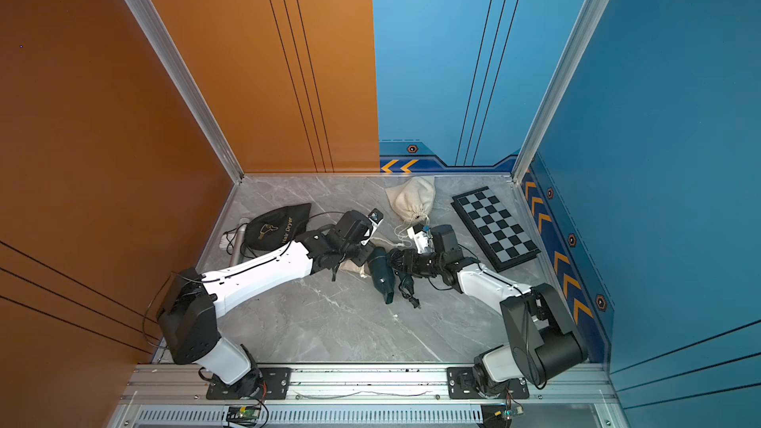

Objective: Pack away hair dryers
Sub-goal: Place the hair dryer in the drawstring bag.

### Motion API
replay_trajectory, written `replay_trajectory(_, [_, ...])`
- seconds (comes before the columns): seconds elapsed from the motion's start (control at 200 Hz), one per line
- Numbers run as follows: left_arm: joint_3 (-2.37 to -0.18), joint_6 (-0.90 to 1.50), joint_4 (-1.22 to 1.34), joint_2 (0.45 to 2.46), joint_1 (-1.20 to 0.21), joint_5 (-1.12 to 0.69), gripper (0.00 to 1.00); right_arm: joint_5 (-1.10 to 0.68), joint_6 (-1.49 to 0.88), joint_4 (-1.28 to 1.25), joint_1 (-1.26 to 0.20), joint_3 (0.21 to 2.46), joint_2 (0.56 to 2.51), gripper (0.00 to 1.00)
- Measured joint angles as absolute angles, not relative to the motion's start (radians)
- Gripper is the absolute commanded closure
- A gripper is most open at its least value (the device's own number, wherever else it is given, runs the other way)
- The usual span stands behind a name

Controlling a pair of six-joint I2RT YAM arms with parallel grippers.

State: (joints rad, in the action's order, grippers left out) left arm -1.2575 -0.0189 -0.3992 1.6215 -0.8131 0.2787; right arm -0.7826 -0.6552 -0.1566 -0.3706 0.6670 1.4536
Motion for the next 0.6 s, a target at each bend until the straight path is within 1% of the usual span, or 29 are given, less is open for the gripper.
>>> replay_trajectory(0.245, [-1.195,-0.028,-0.384,1.572,-0.821,0.22,1.0,-0.782,-0.74,-0.236,-0.36,0.722,1.567,0.77])
replay_trajectory(0.425, [-1.162,-0.038,-0.373,1.522,-0.83,0.179,1.0,-0.781,-0.834,-0.354,-0.358,0.742,1.626,0.78])
replay_trajectory(0.601, [-1.159,-0.056,-0.362,1.514,-0.851,0.159,1.0,-0.772,-0.924,-0.457,-0.365,0.742,1.679,0.78])
